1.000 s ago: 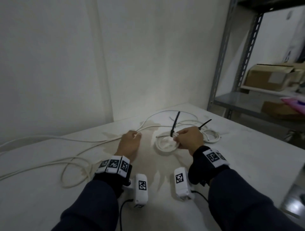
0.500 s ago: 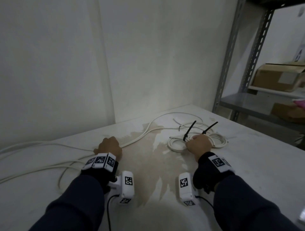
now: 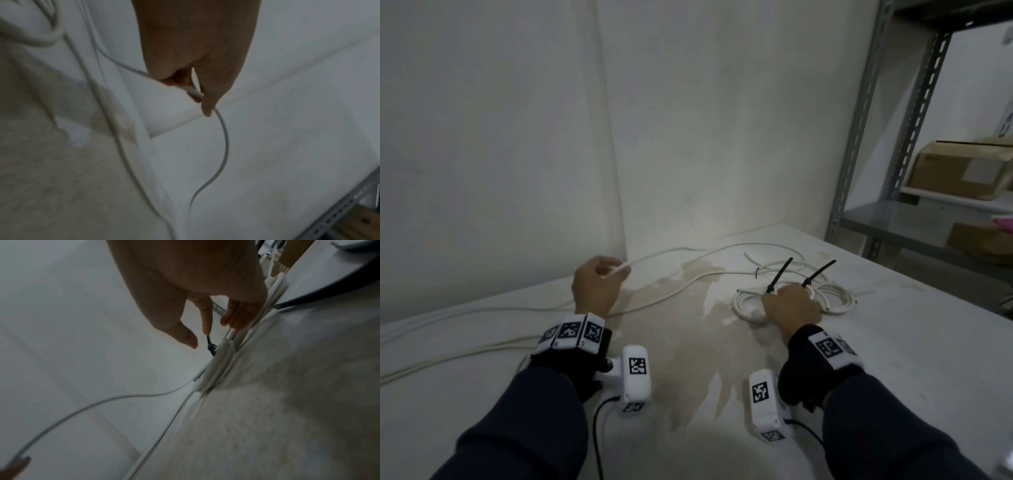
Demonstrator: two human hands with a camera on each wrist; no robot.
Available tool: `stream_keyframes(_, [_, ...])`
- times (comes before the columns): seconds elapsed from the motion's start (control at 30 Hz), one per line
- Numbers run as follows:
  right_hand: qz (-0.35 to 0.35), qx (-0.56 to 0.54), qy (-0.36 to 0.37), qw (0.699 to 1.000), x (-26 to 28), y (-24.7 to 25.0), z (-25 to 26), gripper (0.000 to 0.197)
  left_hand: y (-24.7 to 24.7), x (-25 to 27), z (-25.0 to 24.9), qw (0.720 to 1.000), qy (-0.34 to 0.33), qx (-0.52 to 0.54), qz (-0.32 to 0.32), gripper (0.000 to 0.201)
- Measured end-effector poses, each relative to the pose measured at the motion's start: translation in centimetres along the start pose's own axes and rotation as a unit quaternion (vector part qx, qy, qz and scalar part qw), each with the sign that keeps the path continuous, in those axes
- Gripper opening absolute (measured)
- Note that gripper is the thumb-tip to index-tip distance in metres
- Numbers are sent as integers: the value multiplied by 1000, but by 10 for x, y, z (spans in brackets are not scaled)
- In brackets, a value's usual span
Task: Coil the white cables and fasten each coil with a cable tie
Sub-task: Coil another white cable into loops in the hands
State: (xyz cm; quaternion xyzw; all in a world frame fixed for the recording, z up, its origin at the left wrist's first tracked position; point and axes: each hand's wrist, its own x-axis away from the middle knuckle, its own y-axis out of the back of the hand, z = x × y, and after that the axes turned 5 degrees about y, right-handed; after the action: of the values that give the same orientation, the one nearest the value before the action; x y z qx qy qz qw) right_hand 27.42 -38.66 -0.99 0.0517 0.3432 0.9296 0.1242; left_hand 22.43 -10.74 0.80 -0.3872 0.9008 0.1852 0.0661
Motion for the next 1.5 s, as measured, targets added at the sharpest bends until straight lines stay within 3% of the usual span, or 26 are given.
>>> stream_keyframes(0.07, [-43,-49,46,997,13,0,12,31,16,-1,-16,989,-36,126,-73,11])
stream_keyframes(0.1, [-32,-102,76,991,20,-2,20,21,25,0,-24,983,-61,147,-95,11])
stream_keyframes(0.17, [76,-225,107,966,36,-10,37,16,45,6,-41,974,-116,162,-107,11])
stream_keyframes(0.27, [288,-391,30,874,62,-19,66,35,77,25,-51,969,-172,166,-59,12])
stream_keyframes(0.33, [368,-480,-30,795,79,-22,83,53,96,38,-44,973,-193,128,-25,20])
stream_keyframes(0.4, [391,-541,-82,740,95,-27,94,54,114,50,-32,976,-200,83,8,38])
stream_keyframes(0.5, [368,-581,-163,707,117,-40,106,28,140,68,-11,984,-171,27,31,42])
stream_keyframes(0.53, [344,-581,-166,719,124,-47,109,20,146,72,-5,988,-148,13,34,38])
stream_keyframes(0.6, [284,-553,-119,774,134,-61,114,12,158,78,12,996,-72,-23,47,30])
stream_keyframes(0.63, [277,-529,-85,797,138,-67,116,15,163,80,22,998,-12,-42,48,39])
stream_keyframes(0.73, [377,-456,21,806,158,-65,124,25,172,82,48,983,185,-11,-7,80])
stream_keyframes(0.77, [431,-422,58,795,164,-61,126,28,175,82,52,971,238,30,-19,83])
stream_keyframes(0.8, [479,-385,93,783,169,-55,127,30,176,83,53,959,272,81,-13,70])
stream_keyframes(0.87, [531,-321,144,771,177,-46,130,32,175,85,47,957,252,145,17,27])
stream_keyframes(0.93, [511,-317,154,784,180,-41,131,29,178,84,37,972,177,153,-2,14])
stream_keyframes(1.13, [401,-464,5,790,178,-47,123,6,208,68,13,992,35,106,-52,21])
stream_keyframes(1.27, [367,-506,-61,778,183,-62,118,14,230,64,30,997,9,7,-82,24])
stream_keyframes(1.37, [341,-512,-63,786,187,-70,115,18,243,67,50,988,19,-144,-53,21])
stream_keyframes(1.5, [315,-516,-70,793,188,-75,110,19,256,69,74,962,101,-246,62,31])
